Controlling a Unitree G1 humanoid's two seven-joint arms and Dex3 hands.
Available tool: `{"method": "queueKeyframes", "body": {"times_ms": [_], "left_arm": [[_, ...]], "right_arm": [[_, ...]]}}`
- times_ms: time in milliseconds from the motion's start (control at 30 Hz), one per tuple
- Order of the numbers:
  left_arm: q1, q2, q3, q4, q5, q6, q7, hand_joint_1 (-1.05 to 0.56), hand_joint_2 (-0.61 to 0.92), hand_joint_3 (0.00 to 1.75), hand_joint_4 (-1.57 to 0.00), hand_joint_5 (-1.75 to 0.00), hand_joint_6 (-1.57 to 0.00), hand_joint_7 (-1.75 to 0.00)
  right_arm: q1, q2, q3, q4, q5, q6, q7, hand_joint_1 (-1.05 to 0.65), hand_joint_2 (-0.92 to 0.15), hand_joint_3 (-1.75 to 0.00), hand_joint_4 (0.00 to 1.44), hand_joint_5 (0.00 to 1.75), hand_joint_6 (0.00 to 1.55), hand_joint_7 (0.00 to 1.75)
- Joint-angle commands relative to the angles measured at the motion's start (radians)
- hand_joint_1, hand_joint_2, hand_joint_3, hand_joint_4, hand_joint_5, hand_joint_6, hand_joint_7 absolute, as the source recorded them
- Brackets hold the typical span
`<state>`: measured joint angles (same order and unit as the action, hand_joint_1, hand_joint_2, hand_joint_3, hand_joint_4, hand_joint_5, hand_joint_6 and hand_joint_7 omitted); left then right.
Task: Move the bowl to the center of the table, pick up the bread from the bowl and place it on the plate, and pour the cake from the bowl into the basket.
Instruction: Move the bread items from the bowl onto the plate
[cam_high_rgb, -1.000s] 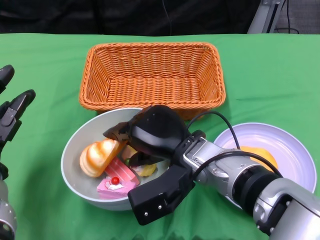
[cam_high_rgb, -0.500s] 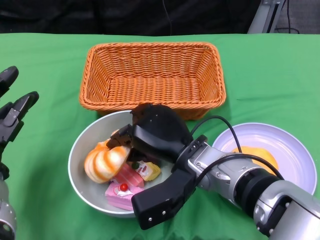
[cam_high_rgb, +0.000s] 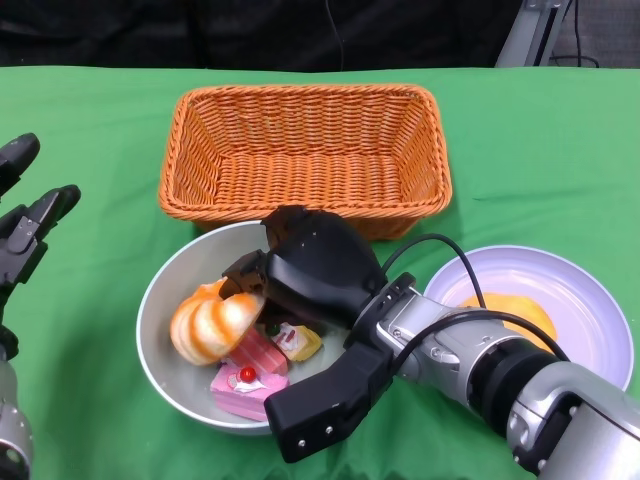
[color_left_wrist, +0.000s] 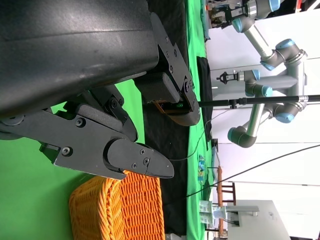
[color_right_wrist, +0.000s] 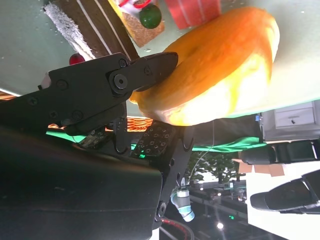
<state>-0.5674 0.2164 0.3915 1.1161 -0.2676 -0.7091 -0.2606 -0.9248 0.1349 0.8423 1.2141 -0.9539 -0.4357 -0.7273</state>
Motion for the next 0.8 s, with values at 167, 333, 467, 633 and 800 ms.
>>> {"method": "queueKeyframes", "body": {"times_ms": [167,333,467,633,800], "left_arm": [[0.000,0.023,0.000,0.005,0.014,-0.020,0.006,-0.40,0.92,0.13,-1.01,-0.02,-0.83,-0.01],[0.000,0.024,-0.001,0.003,0.018,-0.014,0.004,-0.41,0.92,0.12,-1.00,-0.01,-0.83,-0.01],[0.001,0.026,-0.005,0.003,0.023,-0.011,0.005,-0.43,0.92,0.11,-1.00,-0.01,-0.83,0.00],[-0.001,0.027,-0.005,0.005,0.029,-0.008,-0.001,-0.43,0.92,0.10,-1.01,-0.01,-0.82,0.00],[-0.003,0.025,-0.011,0.002,0.031,0.003,-0.006,-0.43,0.92,0.10,-1.01,-0.01,-0.82,0.00]], "right_arm": [[0.021,-0.016,-0.039,0.009,0.040,-0.069,-0.043,-0.29,-0.91,-0.01,0.77,1.31,1.10,0.26],[0.025,-0.038,-0.061,0.001,0.056,-0.123,-0.066,-0.25,-0.92,-0.04,0.68,1.58,0.93,0.68],[0.028,-0.058,-0.079,-0.012,0.065,-0.154,-0.074,-0.24,-0.92,-0.07,0.66,1.57,0.86,0.77],[0.037,-0.087,-0.108,-0.046,0.088,-0.205,-0.055,-0.25,-0.92,-0.01,0.72,1.39,0.94,0.54],[0.054,-0.114,-0.143,-0.093,0.117,-0.240,-0.031,-0.23,-0.92,-0.04,0.75,1.32,0.99,0.44]]}}
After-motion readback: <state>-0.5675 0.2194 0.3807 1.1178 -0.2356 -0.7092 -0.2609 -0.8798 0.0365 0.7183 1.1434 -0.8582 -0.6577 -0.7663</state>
